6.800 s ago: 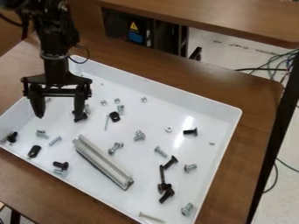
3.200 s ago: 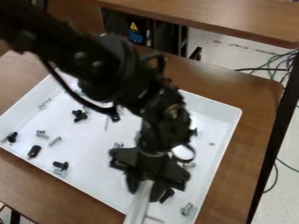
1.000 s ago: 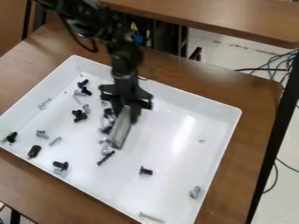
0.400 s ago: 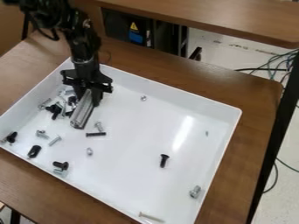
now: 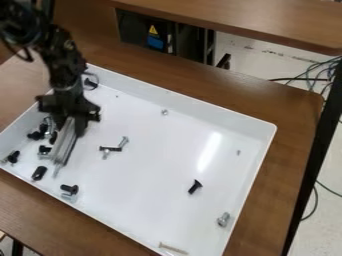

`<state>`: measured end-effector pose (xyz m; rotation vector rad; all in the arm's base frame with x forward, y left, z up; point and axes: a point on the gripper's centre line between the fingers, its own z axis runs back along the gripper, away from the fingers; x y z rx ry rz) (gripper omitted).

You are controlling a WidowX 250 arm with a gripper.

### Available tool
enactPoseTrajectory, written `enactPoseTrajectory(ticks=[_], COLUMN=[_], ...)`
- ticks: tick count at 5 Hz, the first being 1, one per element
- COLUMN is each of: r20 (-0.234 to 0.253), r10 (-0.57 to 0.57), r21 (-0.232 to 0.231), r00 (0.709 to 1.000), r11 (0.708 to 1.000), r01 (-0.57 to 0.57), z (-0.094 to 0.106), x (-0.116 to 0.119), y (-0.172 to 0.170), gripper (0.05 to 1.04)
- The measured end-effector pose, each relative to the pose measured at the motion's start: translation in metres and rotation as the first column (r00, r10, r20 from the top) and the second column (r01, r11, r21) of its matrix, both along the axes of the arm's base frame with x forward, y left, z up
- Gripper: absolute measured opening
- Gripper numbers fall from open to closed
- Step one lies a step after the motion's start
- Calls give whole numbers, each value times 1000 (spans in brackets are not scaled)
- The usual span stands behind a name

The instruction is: Sweep into pile

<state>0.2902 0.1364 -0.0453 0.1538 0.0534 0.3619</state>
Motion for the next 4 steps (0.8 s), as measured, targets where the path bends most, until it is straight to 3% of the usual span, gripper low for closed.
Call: enactPoseTrajectory(ticks=[1, 3, 4], r20=[9, 88, 91], r10=[-62, -175, -211], r21=[29, 125, 92], r00=[998, 981, 973], r11=[998, 979, 975], r01=[62, 163, 203], z=[17, 62, 62], x=[-4, 2, -6], y=[-34, -127, -179], gripper=[351, 351, 351])
